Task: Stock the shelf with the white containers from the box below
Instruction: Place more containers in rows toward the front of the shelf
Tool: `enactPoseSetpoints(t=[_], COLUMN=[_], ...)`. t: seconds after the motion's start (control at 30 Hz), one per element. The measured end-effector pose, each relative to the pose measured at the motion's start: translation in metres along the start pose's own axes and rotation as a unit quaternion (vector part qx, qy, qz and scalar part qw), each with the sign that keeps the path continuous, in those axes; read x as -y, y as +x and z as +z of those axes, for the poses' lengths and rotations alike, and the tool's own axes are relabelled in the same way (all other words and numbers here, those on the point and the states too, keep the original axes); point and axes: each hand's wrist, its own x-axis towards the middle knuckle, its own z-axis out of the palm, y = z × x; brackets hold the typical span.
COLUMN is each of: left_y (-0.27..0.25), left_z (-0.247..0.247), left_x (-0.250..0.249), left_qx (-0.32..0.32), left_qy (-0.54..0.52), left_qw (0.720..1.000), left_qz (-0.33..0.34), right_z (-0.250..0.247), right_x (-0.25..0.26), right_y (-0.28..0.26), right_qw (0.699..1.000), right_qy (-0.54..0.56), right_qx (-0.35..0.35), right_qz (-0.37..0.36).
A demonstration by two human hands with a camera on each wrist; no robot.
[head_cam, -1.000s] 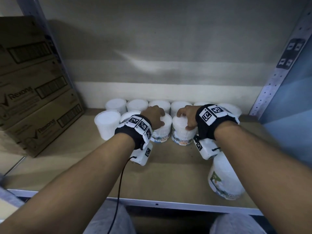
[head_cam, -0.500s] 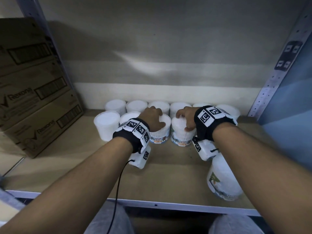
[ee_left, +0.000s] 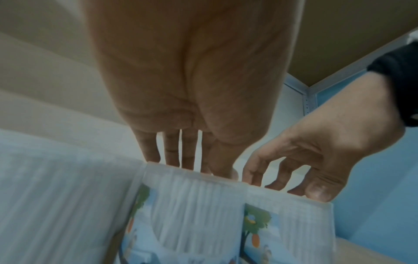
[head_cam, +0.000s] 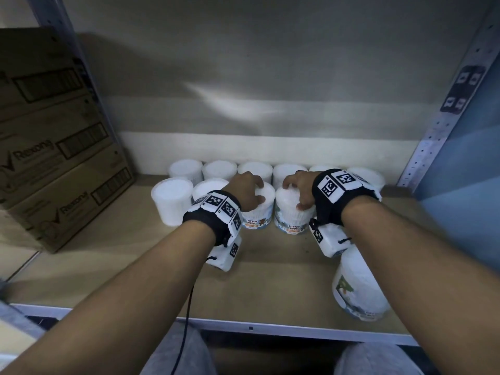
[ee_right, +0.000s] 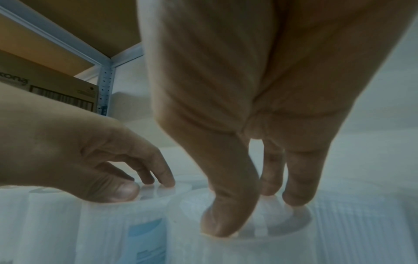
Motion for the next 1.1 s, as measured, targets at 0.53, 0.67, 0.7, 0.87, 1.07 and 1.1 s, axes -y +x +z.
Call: enactPoseSetpoints(t=[0.53,0.67,0.7,0.87,1.07,1.1], left_y=[-0.032,-0.054,-0.060,-0.091,-0.123,-0.127], left_z=[0.000,-0.004,-0.005,-0.005,-0.004,-0.004], left_x=[-0.006,-0.011,-0.012,-0.016,-0.021,-0.022], left_qx=[0.013,0.030,0.039,0.048,0.043,0.046], left_qy=[0.024,0.038,0.043,0.054,0.057,0.058], left_qw=[1.000,0.999,0.998,0.997,0.997,0.997], left_qz=[0.000,-0.004,-0.006,0.003,0.025,0.026], right_z=[0.004,0.004,0.004,0.008,0.015,0.016], right_x=[0.019,0.030,0.034,0.044,0.051,0.051], right_y=[-0.030,-0.059,-0.066,-0.094,-0.126,-0.131], right_qw=[0.999,0.999,0.999,0.999,0.999,0.999], right_qy=[-0.034,-0.033,-0.032,-0.017,-0.001,0.001], right_qx=[0.010,0.020,0.023,0.039,0.050,0.047], right_qz=[0.014,0.007,0.002,-0.008,-0.019,-0.023])
